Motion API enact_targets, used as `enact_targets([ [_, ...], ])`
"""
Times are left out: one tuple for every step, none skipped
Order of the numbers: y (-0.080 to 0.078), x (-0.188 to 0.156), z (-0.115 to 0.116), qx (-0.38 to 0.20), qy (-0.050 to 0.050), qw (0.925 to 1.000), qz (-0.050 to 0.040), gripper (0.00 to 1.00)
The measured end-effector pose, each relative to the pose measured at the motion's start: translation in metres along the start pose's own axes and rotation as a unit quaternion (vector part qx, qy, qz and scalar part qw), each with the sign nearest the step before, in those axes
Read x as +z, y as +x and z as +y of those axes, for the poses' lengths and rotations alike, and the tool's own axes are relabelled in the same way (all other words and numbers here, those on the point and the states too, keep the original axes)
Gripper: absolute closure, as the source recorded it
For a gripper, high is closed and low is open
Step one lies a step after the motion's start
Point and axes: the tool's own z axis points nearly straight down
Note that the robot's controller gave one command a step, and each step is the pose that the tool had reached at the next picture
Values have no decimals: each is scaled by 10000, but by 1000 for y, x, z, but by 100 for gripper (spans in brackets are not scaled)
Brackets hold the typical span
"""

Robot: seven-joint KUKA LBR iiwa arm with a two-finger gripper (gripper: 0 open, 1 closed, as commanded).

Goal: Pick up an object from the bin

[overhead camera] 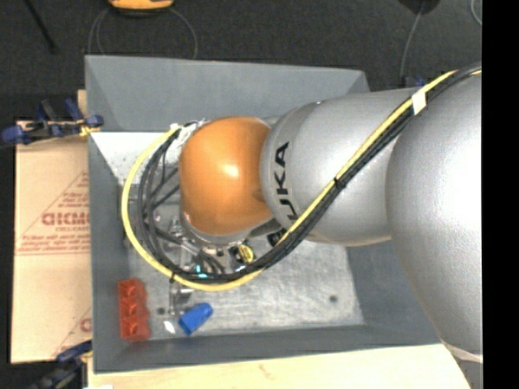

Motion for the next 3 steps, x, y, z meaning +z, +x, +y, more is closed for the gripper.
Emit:
enact_targets([
  [18, -4, 18, -1367, 5, 9906, -26, 0],
  [23, 76, -39, -2520, 15, 9677, -10, 0],
  [22, 74, -36, -2519, -2, 9678, -30, 100],
])
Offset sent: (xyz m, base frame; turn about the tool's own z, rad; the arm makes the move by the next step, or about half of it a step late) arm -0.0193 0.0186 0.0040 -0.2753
